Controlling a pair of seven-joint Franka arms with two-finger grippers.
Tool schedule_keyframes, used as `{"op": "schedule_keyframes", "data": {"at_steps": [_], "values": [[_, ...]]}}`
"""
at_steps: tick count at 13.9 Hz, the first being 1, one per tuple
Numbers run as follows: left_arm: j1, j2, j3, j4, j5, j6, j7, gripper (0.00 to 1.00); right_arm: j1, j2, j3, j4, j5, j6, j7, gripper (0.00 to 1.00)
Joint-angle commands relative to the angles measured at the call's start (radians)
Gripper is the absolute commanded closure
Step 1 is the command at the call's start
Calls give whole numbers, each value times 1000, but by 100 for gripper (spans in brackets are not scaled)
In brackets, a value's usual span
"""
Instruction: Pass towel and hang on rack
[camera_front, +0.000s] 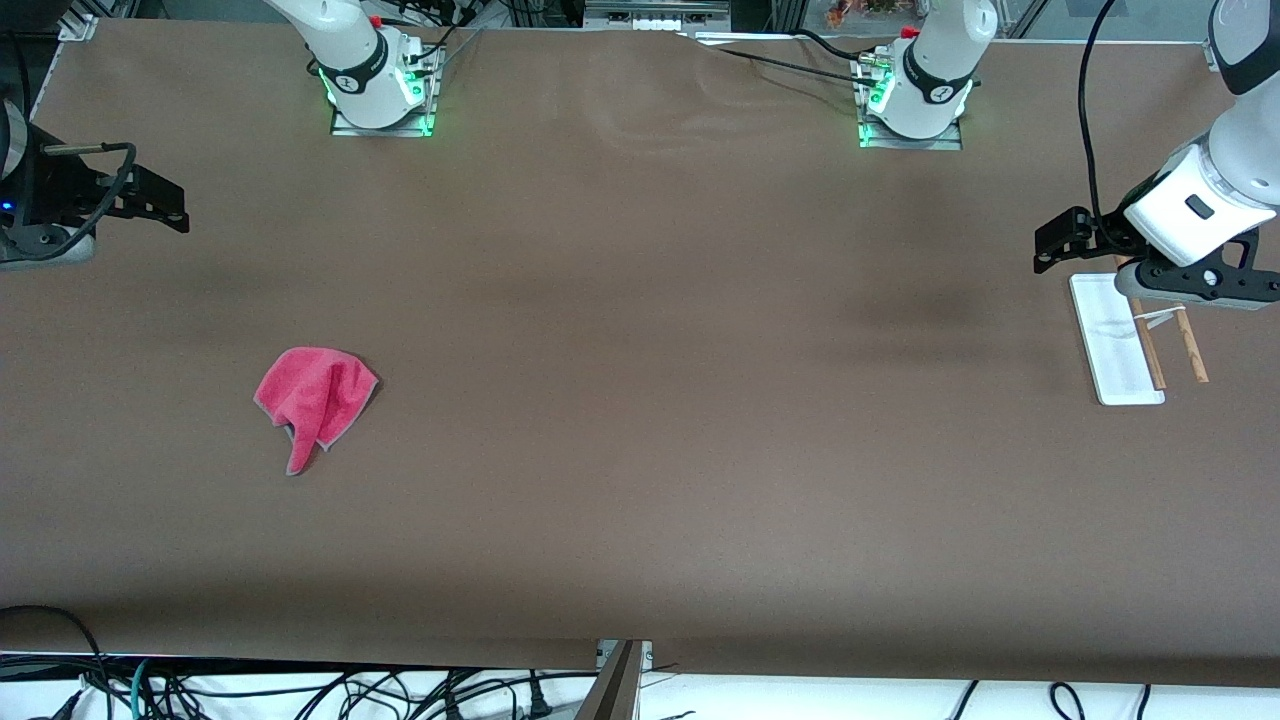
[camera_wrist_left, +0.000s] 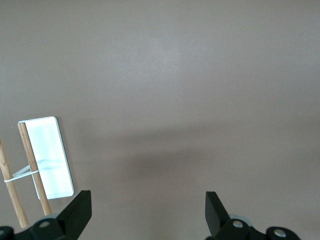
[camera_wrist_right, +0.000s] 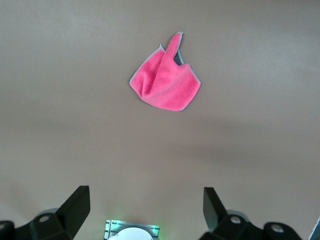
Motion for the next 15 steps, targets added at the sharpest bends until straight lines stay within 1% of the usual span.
{"op": "schedule_keyframes", "data": {"at_steps": [1, 6, 11, 13, 15], "values": [[7, 7, -4, 25, -16, -20, 9, 0, -2, 8, 0, 22, -5, -6, 11, 0], [7, 7, -4, 25, -16, -20, 9, 0, -4, 8, 0, 22, -3, -6, 12, 0], [7, 7, -4, 25, -16, -20, 7, 0, -5, 27, -6, 25, -5, 9, 12, 0], [7, 7, -4, 25, -16, -20, 9, 0, -7, 49, -6, 23, -5, 34, 12, 0], [7, 7, -4, 25, -16, -20, 7, 0, -19, 92, -6, 23, -3, 61, 14, 0]]}}
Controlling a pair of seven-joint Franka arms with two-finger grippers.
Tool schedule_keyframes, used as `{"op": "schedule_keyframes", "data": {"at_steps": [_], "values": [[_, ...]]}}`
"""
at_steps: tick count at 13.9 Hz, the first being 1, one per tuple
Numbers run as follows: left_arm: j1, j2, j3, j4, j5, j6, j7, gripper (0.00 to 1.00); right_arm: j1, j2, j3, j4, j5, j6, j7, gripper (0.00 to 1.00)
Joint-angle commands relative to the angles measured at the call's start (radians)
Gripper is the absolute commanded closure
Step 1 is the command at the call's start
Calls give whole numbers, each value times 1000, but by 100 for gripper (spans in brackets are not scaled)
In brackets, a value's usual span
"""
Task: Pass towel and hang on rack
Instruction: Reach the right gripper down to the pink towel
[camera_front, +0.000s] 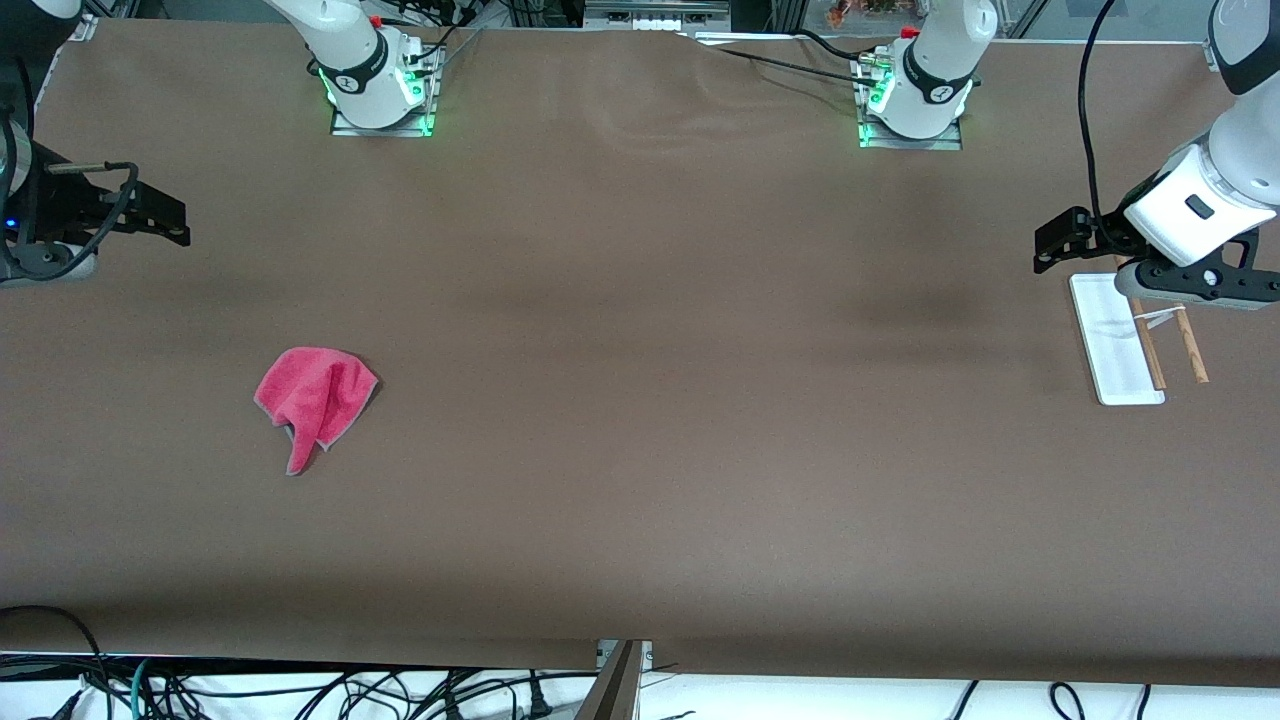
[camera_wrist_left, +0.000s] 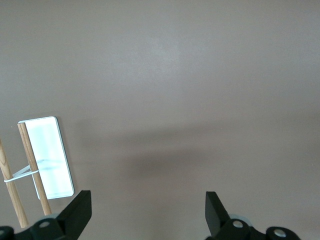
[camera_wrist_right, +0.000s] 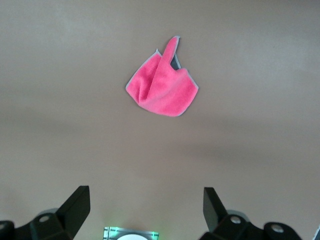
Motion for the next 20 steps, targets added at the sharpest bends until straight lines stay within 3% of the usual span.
{"op": "schedule_keyframes", "data": {"at_steps": [1, 12, 16, 20], "values": [[7, 7, -4, 25, -16, -20, 9, 0, -13, 71, 6, 23, -11, 18, 10, 0], [7, 7, -4, 23, -16, -20, 10, 0, -15, 380, 6, 22, 6, 349, 21, 0], [8, 7, -4, 22, -18, -20, 10, 0, -54, 502, 4, 20, 79, 496, 13, 0], [8, 7, -4, 22, -16, -20, 12, 0, -73, 585, 6, 16, 81, 619, 9, 0]]}}
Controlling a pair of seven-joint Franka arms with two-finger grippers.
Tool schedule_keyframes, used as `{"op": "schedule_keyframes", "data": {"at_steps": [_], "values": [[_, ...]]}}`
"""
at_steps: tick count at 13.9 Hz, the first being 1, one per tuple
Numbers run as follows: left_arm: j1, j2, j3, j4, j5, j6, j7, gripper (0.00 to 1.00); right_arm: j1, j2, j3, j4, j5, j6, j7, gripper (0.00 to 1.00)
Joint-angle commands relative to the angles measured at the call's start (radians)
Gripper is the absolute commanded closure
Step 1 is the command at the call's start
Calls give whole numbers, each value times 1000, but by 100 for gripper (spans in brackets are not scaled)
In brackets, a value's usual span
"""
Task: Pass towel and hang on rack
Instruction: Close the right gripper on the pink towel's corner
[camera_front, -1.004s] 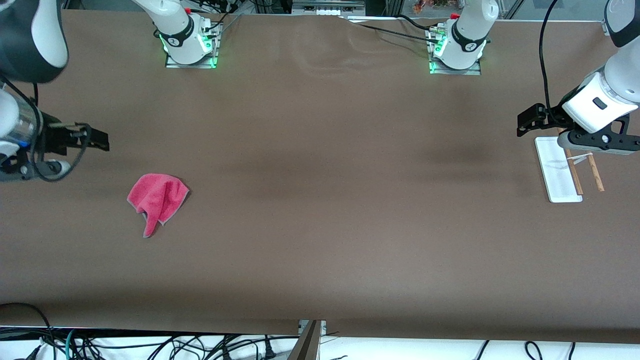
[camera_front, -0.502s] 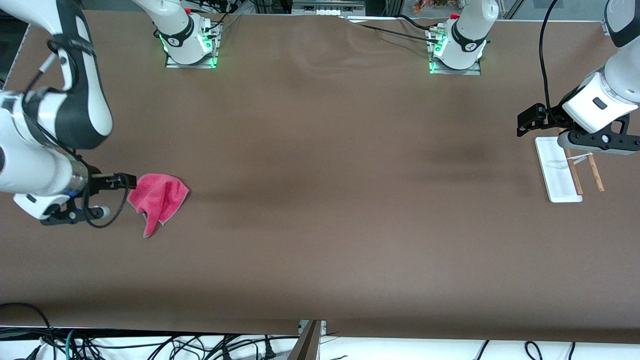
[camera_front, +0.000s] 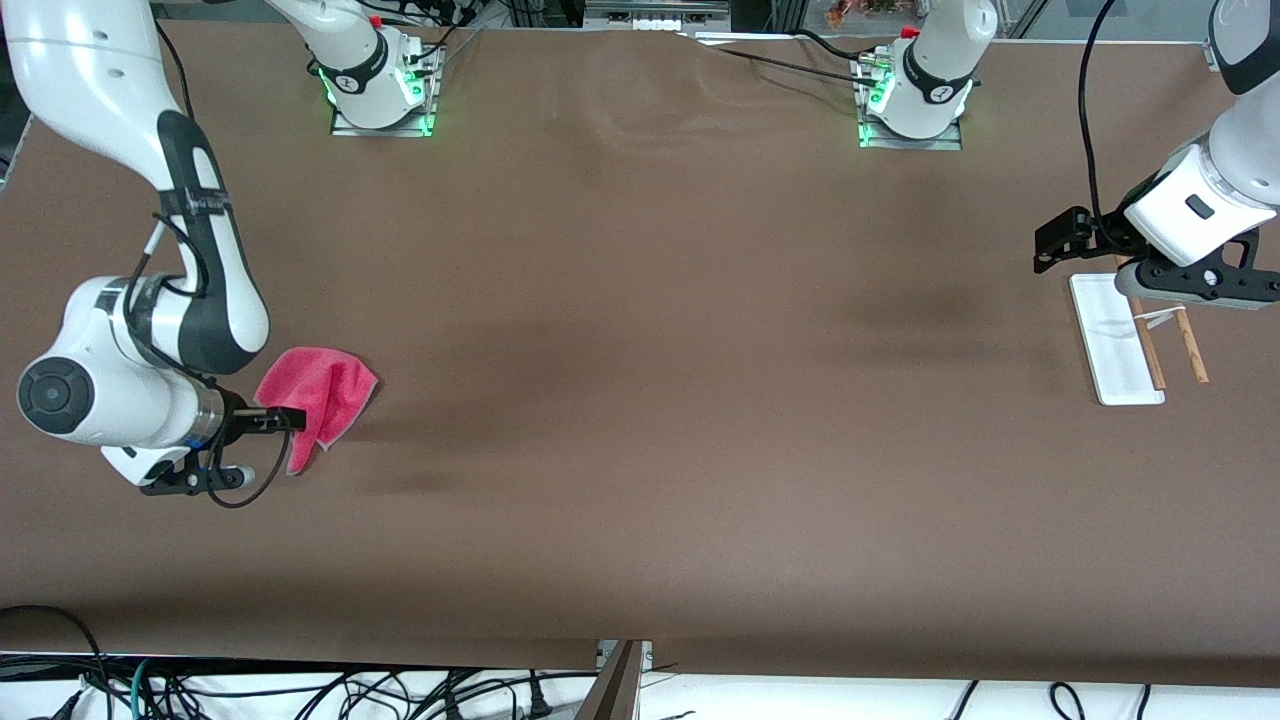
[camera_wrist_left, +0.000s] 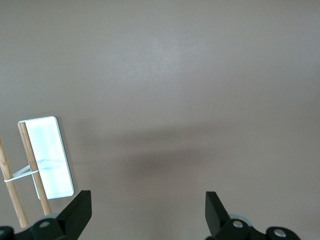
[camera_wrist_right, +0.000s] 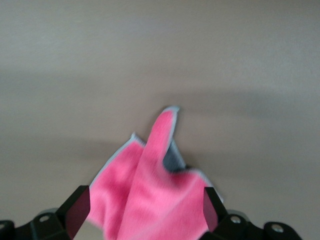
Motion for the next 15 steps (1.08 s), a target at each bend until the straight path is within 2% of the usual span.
{"op": "schedule_keyframes", "data": {"at_steps": [1, 8, 15], "values": [[8, 7, -3, 21, -16, -19, 15, 0, -24, 35, 9, 16, 19, 29, -3, 0], [16, 7, -3, 23, -16, -19, 19, 0, -29, 106, 11, 16, 21, 182, -1, 0], [16, 8, -3, 24, -16, -19, 21, 0, -32, 143, 12, 16, 87, 229, -1, 0]]}}
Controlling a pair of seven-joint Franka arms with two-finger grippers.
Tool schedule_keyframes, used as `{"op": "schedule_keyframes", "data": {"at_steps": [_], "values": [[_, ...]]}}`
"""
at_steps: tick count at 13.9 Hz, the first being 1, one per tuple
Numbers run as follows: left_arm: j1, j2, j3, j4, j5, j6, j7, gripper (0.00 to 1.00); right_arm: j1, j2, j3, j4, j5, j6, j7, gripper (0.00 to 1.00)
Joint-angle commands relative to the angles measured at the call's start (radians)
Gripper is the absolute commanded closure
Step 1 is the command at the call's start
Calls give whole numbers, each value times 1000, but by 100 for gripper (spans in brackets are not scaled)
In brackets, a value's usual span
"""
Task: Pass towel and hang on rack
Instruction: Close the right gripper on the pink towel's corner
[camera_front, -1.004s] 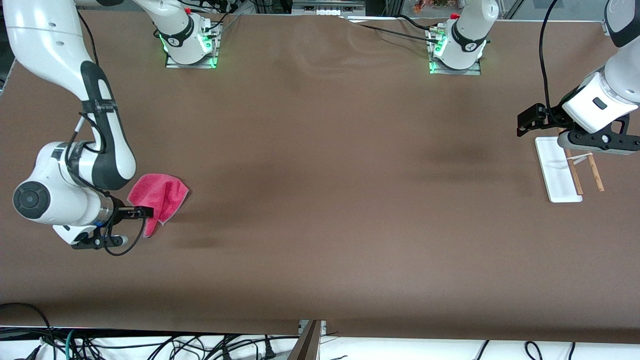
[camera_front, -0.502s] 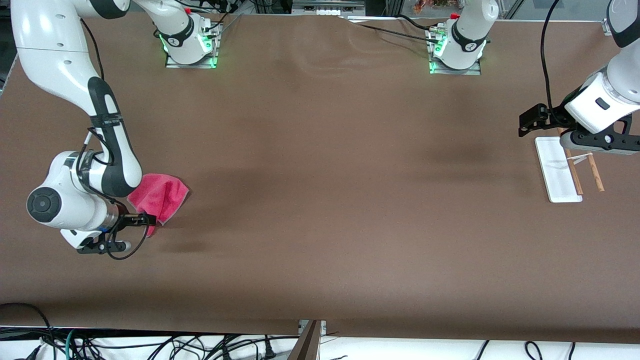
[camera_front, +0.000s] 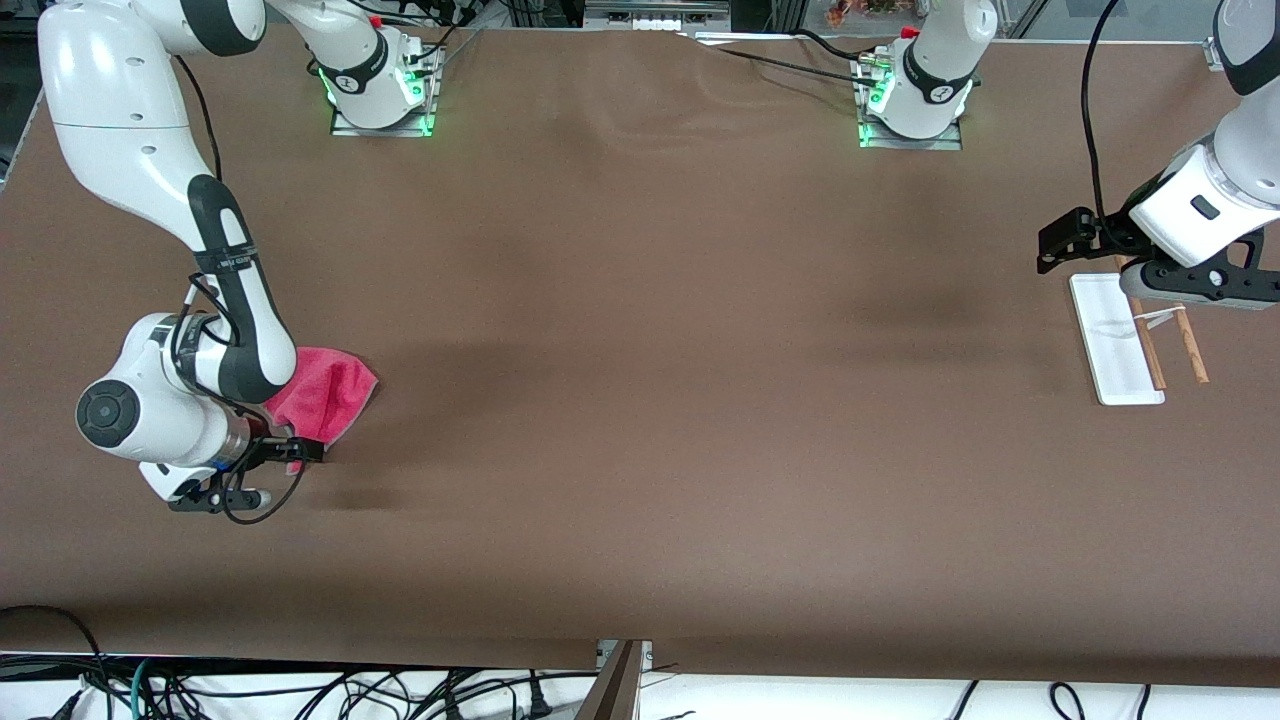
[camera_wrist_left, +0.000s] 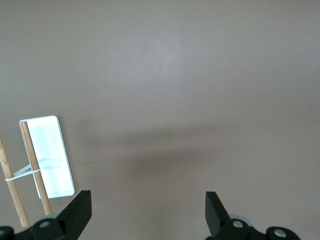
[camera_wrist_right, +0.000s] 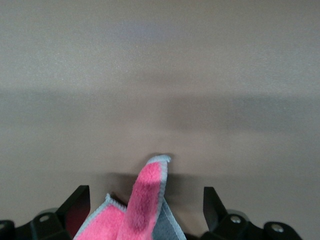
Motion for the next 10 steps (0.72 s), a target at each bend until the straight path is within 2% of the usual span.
{"op": "schedule_keyframes", "data": {"at_steps": [1, 5, 6, 10], "values": [[11, 8, -4, 24, -18, -19, 19, 0, -12, 22, 12, 16, 24, 29, -3, 0], [11, 8, -4, 24, -16, -19, 21, 0, -14, 28, 12, 16, 57, 48, -1, 3], [11, 8, -5, 24, -16, -19, 19, 0, -14, 31, 12, 16, 68, 48, -1, 9], [11, 8, -5, 24, -16, -19, 21, 0, -14, 31, 12, 16, 71, 48, -3, 44]]}}
